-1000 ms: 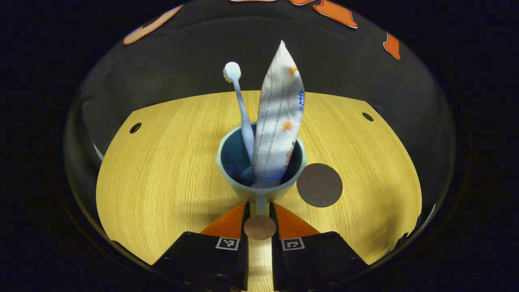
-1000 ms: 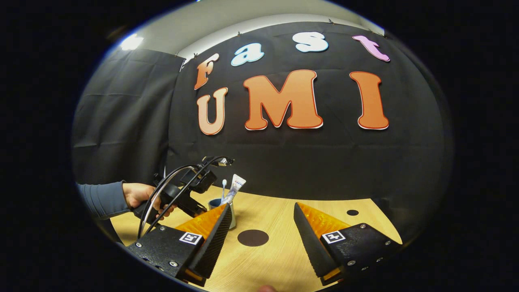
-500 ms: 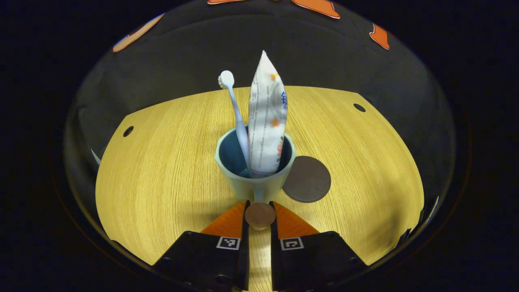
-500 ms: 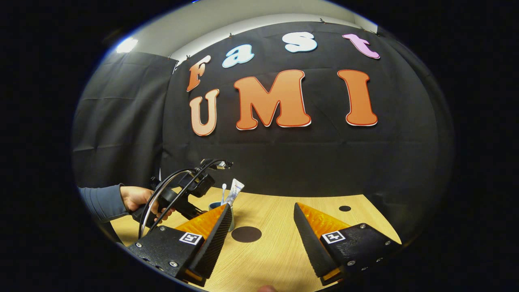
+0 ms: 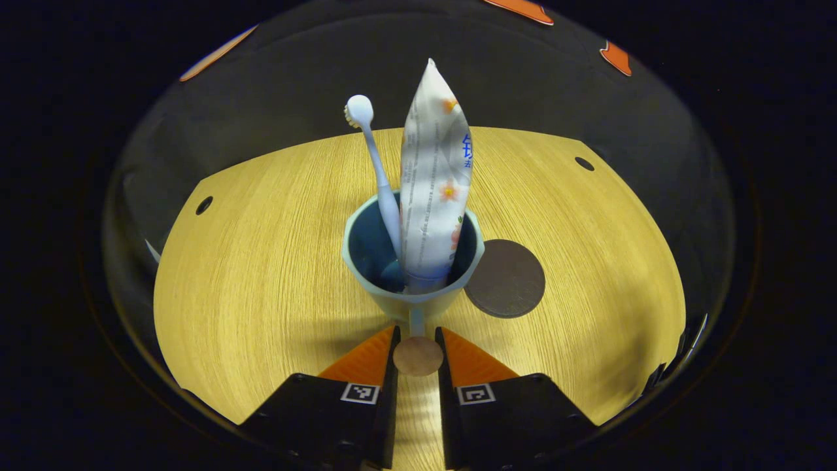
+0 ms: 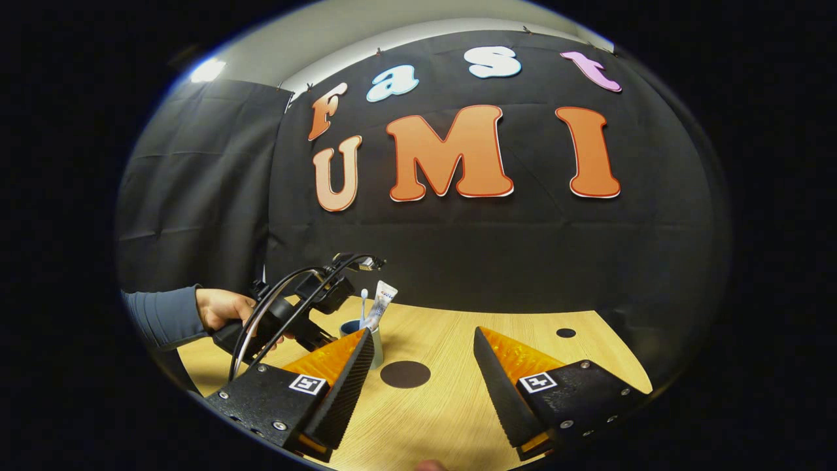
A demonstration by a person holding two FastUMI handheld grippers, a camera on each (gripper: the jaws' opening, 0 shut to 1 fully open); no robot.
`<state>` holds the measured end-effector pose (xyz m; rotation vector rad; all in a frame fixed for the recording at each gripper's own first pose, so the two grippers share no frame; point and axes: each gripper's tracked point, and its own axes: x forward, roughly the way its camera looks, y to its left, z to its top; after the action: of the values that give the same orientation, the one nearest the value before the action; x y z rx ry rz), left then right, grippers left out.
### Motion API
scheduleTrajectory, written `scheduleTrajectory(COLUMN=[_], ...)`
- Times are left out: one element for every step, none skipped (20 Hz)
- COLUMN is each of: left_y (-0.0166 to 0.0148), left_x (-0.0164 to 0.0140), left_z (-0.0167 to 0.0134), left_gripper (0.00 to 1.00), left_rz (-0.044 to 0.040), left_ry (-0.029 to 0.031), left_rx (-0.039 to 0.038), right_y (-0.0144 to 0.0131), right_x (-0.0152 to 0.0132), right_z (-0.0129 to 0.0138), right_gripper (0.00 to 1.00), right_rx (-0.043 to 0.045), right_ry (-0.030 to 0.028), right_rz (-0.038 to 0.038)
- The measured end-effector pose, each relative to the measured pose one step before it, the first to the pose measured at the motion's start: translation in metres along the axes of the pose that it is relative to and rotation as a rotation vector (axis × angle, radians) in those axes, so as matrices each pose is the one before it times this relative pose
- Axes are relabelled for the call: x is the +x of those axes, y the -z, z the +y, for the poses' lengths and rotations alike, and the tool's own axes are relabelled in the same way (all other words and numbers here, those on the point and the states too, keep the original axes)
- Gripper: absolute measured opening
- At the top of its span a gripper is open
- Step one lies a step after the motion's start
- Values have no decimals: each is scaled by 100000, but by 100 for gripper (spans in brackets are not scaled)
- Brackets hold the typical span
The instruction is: Put the toothbrush and toothpaste on the desktop into the cup, then pick up the cup and place it on the coaster on the desktop.
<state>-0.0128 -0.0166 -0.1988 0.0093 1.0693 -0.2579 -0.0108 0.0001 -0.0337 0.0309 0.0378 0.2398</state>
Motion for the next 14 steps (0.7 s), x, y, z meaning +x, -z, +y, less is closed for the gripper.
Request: scheduleTrajectory(left_y=[-151, -163, -169, -103, -177, -232, 29, 93, 219, -138, 180, -146, 191, 164], left_x=[12, -17, 15, 97, 85, 124, 317, 286, 444, 240, -487, 328, -218, 27], left_z=[-42, -41, -26, 10, -79, 118, 29, 8, -73, 63, 83, 58, 46, 95], left_gripper=[30, 31, 31, 31, 31, 31, 31, 31, 32, 31, 28, 26, 25, 25], left_rz=[763, 766, 566, 1395, 1271, 289, 1362, 1176, 1586, -1464, -156, -652, -81, -747], left_ry=[-130, 400, 558, 120, -173, -736, -661, -98, 155, -187, 272, 28, 121, 46], left_rx=[27, -337, -229, -454, 343, 858, 935, 297, -992, -210, 4, -556, -270, -464], right_y=[-127, -57, -98, -59, -90, -35, 102, 201, 179, 263, 170, 90, 99, 151], right_x=[-110, -97, -83, -122, -138, -82, -89, -31, 25, -16, 52, 53, 53, -60], right_z=[19, -164, -111, -184, -52, -179, -244, -190, -215, -159, -171, -43, -64, -68], right_gripper=[92, 92, 92, 92, 92, 92, 92, 92, 92, 92, 92, 92, 92, 92], right_rx=[289, 110, -12, 213, 298, 310, 350, 471, 617, 732, 845, 830, 608, 444], right_ry=[-44, 207, 180, 448, -28, 471, 322, 615, 318, 255, 216, -80, 70, -119], right_rz=[-66, -270, -320, -341, -503, -237, -128, 138, 311, 547, 377, 510, 426, -7])
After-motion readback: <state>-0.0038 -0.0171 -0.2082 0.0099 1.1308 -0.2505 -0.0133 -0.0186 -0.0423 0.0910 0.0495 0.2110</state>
